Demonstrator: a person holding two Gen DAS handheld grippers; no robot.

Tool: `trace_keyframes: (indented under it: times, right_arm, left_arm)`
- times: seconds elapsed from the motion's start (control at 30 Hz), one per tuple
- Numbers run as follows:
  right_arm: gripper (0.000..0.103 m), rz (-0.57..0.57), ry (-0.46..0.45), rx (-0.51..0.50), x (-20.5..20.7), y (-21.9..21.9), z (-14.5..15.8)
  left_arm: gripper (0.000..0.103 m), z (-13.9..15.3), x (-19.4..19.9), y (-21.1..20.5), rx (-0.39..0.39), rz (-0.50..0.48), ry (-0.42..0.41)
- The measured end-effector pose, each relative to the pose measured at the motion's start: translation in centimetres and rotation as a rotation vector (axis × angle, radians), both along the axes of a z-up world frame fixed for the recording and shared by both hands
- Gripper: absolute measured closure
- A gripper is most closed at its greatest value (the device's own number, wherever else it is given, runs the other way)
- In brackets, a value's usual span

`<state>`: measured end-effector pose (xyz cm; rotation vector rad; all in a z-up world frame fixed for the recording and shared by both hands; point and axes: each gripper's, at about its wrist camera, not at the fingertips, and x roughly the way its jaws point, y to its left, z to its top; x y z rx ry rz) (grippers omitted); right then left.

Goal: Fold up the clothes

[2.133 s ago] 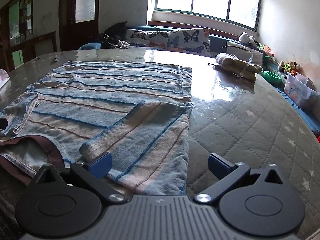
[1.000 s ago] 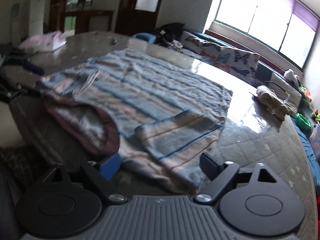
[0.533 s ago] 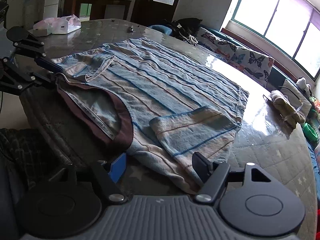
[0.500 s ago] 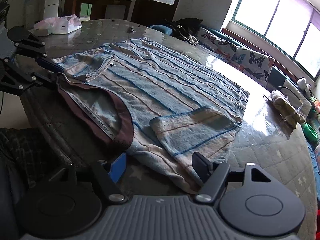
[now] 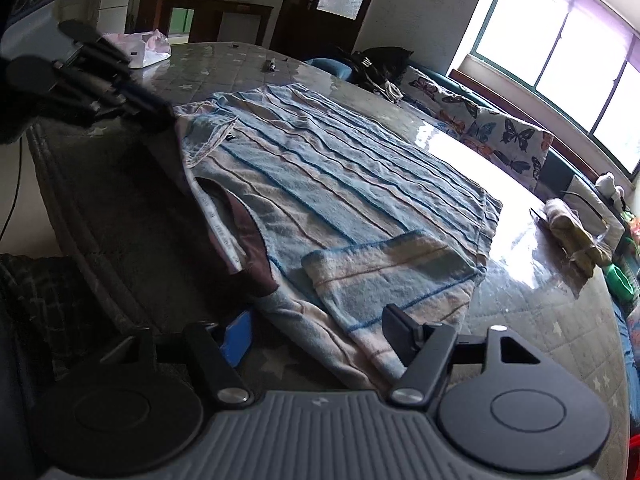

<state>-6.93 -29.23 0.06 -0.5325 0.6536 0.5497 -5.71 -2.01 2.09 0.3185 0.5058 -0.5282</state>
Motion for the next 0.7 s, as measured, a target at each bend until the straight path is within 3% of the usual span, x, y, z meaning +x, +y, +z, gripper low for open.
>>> trace_keyframes:
  times: [0.07, 0.23, 0.3, 0.4, 0.53, 0.7]
  right_arm:
    - [0.048, -0.005, 0.006, 0.007, 0.5, 0.0, -0.2]
    - [0.081, -0.060, 0.042, 0.056, 2.3, -0.4, -0.1]
    - [0.088, -0.069, 0.062, 0.095, 2.9, -0.6, 0.2]
    - [0.093, -0.073, 0.064, 0.134, 3.1, -0.7, 0.8]
    - [0.094, -0.083, 0.046, 0.163, 3.4, -0.7, 1.8]
    - [0.095, -0.099, 0.030, 0.186, 3.8, -0.6, 2.8]
  left_arm:
    - [0.090, 0.2, 0.5, 0.1, -0.003, 0.002, 0.005]
    - [0.087, -0.3, -0.3, 0.3, 0.020, -0.010, 0.012]
    - [0.086, -0.6, -0.9, 0.5, 0.032, -0.014, 0.010]
    - [0.084, -0.9, -1.9, 0.7, 0.049, -0.022, 0.007]
    - [0.064, -1.6, -3.0, 0.9, 0.074, -0.015, -0.003]
    - [0.062, -2.3, -3.6, 1.3, 0.103, -0.011, -0.015]
